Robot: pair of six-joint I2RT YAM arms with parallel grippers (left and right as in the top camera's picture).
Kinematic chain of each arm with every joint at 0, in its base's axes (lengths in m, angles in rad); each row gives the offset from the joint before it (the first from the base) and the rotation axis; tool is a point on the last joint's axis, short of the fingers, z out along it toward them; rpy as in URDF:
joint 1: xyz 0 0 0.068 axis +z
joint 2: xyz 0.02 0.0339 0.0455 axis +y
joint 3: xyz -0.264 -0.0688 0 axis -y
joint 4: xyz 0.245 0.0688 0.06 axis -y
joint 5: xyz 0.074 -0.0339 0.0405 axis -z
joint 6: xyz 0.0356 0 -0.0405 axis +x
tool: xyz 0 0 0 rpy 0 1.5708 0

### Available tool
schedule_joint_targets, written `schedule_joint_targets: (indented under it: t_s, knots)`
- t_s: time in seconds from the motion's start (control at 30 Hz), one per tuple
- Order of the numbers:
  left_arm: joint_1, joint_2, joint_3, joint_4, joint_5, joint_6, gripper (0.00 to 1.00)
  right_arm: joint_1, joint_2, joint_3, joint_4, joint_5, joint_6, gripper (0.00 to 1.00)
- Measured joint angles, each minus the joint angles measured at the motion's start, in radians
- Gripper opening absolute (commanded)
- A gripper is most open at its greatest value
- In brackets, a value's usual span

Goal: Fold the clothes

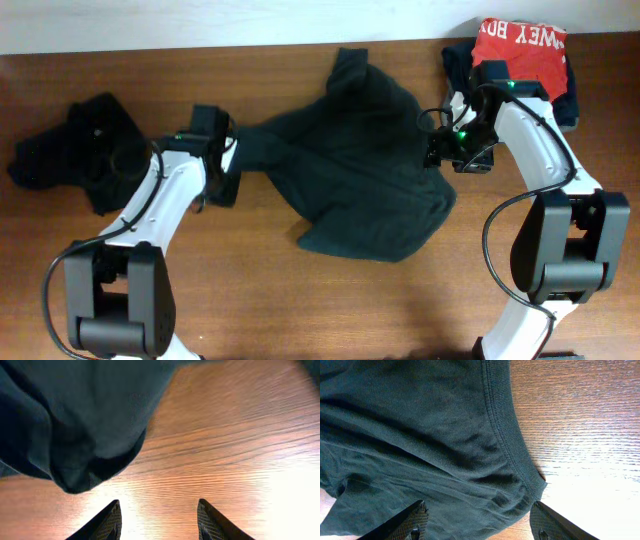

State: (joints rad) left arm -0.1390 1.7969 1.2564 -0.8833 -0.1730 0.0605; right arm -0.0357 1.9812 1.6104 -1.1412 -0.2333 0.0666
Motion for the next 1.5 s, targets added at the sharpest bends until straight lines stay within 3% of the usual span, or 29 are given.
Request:
schedule_joint_targets:
  t_s: [0.4,0.83,1.07,1.17,1.2,1.3,1.5]
  knots:
    - [0.058,0.000,-0.127,0.201,-0.153,-0.024,0.49,0.000,0.000,0.000,0.002,0.000,0.000,0.70]
    - [0.066,0.000,-0.176,0.220,-0.167,-0.024,0.49,0.000,0.000,0.000,0.002,0.000,0.000,0.70]
    - [0.066,0.000,-0.222,0.360,-0.165,-0.024,0.47,0.000,0.000,0.000,0.000,0.000,0.000,0.70]
    - [0.066,0.000,-0.243,0.398,-0.165,-0.023,0.41,0.000,0.000,0.000,0.000,0.000,0.000,0.70]
    - [0.066,0.003,-0.247,0.408,-0.165,-0.024,0.27,0.000,0.000,0.000,0.000,0.000,0.000,0.70]
    - [0.066,0.019,-0.250,0.440,-0.165,-0.026,0.02,0.000,0.000,0.000,0.000,0.000,0.000,0.70]
    - [0.066,0.027,-0.251,0.461,-0.165,-0.021,0.00,0.000,0.000,0.000,0.000,0.000,0.000,0.70]
